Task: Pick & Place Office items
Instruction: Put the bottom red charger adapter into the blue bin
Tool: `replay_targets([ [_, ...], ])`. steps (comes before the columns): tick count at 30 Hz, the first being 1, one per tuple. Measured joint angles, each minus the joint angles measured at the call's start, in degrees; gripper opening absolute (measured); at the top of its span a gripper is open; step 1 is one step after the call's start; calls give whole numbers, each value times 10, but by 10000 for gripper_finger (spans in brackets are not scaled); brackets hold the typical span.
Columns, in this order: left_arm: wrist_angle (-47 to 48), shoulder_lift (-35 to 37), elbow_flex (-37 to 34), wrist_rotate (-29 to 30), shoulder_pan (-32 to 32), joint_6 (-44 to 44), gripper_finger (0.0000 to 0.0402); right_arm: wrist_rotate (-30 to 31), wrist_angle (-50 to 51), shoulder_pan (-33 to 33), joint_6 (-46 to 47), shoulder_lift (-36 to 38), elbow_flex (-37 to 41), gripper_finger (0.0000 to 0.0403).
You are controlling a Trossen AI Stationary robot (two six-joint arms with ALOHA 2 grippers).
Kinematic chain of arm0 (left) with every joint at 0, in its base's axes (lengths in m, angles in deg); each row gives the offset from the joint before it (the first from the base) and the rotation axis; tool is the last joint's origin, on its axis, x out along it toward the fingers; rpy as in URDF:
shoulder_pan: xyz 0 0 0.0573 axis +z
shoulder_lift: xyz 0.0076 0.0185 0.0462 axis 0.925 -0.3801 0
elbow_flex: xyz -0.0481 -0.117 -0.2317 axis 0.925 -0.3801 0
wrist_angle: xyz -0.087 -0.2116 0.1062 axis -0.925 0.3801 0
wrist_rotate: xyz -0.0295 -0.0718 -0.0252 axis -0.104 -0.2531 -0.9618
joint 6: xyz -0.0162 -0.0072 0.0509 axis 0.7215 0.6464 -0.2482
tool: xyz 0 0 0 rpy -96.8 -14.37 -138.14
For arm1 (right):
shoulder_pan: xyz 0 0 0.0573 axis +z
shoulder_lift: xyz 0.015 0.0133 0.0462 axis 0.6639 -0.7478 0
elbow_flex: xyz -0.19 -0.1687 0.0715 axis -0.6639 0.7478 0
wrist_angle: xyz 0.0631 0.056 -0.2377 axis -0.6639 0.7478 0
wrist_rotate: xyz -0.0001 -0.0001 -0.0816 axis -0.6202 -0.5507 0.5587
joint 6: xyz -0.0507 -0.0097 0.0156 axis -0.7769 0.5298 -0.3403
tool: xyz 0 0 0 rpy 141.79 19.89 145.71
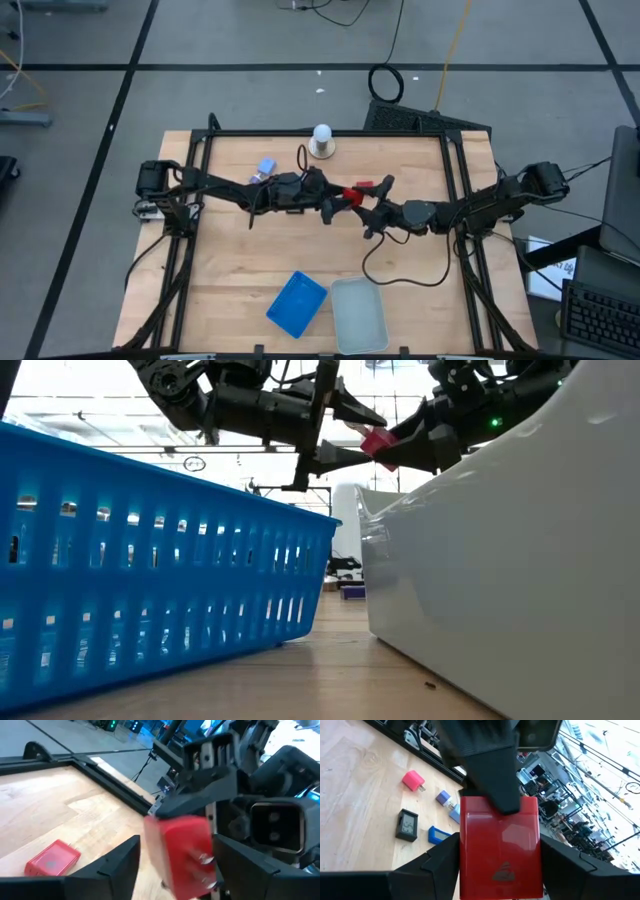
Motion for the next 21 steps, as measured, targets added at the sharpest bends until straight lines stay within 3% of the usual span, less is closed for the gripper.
replay_targets([
  [8,9,0,13,0,1,-8,125,5,0,0,-6,1,0,223],
  [12,17,0,14,1,1,-9,125,4,0,0,-12,1,0,221],
  [17,12,-4,16,-9,4,-27,169,-2,-10,0,-8,0,0,227],
  [21,13,-5,15,-10,4,-34,138,0,-11,0,-14,0,0,224],
])
